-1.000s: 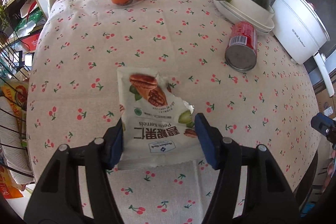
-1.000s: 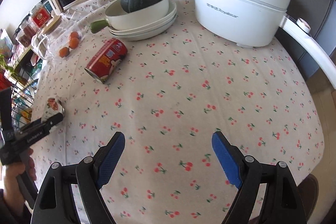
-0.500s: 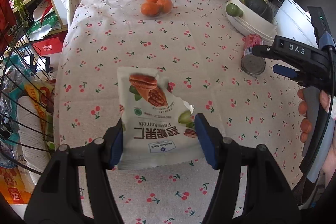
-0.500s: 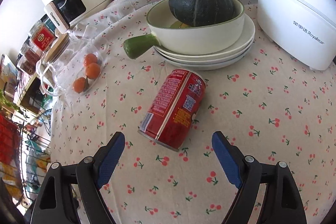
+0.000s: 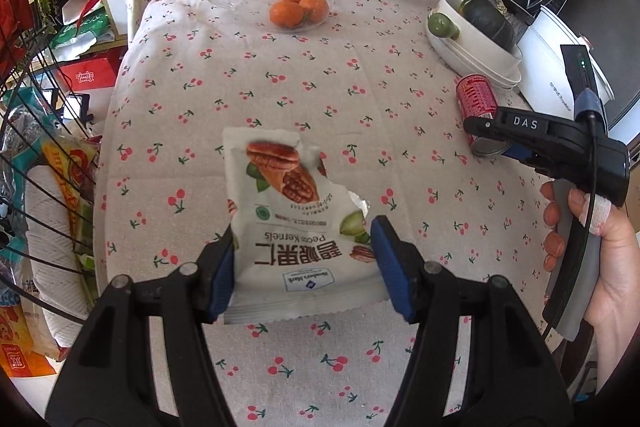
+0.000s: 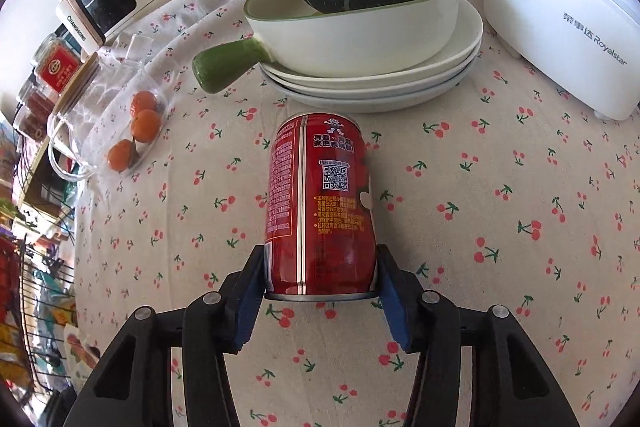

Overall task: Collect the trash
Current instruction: 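Carry the wrapper and red can over the brown bin and open both tools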

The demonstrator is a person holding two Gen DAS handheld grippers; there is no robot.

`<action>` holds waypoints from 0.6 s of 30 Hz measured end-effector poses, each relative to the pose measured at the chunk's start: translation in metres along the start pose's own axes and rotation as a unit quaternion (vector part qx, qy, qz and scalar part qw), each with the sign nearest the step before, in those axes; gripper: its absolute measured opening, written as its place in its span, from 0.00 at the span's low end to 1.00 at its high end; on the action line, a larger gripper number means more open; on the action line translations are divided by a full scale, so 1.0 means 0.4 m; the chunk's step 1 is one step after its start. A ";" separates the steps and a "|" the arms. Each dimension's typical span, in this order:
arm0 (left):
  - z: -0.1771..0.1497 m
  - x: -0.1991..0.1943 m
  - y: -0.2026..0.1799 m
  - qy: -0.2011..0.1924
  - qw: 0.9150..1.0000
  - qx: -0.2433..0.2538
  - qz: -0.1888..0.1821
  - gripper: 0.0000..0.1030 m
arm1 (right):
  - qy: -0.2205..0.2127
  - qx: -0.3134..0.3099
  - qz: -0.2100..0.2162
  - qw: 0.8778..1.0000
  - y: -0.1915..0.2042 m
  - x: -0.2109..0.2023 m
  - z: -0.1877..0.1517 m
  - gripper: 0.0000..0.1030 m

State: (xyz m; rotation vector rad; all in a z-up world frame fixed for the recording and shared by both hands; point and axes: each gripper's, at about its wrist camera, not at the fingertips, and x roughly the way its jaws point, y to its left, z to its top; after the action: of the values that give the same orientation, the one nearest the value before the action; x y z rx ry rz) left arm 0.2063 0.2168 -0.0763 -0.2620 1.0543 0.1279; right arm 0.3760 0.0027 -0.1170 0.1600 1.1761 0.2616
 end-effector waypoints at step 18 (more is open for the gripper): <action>-0.092 -0.050 -0.152 0.007 0.999 0.016 -0.043 0.62 | 0.024 -0.036 0.008 0.999 -0.213 -0.281 -0.211 0.52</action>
State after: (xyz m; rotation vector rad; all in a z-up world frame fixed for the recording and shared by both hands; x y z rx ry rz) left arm 0.1794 0.1488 -0.0668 -0.2796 1.0561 0.0328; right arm 0.2677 -0.1118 -0.0711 0.1004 1.2112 0.3218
